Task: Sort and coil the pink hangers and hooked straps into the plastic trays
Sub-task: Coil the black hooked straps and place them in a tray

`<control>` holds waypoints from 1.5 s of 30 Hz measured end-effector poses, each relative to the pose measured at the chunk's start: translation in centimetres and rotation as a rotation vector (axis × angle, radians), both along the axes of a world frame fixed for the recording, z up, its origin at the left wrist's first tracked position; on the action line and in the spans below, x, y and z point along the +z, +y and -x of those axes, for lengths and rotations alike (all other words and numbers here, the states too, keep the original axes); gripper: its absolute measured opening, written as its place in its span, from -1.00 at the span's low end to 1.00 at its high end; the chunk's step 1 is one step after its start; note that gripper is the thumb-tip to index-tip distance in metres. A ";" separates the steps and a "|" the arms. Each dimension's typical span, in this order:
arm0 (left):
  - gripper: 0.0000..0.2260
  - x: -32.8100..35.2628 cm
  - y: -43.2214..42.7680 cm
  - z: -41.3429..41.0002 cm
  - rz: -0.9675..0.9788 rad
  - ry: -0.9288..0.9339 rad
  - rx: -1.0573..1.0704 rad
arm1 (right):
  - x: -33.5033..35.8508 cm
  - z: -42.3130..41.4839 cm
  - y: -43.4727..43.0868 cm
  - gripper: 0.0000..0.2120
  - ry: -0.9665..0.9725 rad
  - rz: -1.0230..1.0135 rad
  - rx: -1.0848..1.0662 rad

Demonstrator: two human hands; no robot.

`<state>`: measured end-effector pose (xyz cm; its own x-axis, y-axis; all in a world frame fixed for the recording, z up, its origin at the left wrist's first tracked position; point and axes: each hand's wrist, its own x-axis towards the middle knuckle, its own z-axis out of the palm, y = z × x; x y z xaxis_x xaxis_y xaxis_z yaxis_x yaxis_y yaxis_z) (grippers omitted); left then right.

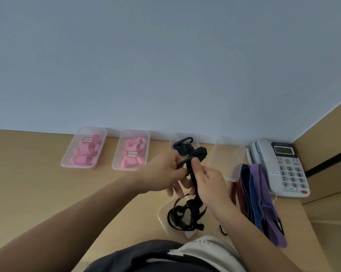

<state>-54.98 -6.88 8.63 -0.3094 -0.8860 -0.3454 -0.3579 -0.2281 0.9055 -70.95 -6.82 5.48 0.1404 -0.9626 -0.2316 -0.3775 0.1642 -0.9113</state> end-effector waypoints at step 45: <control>-0.76 -1.0 -0.1 -0.2 -0.172 0.349 0.103 | 1.0 -0.2 0.2 -0.50 -0.448 -0.061 -0.143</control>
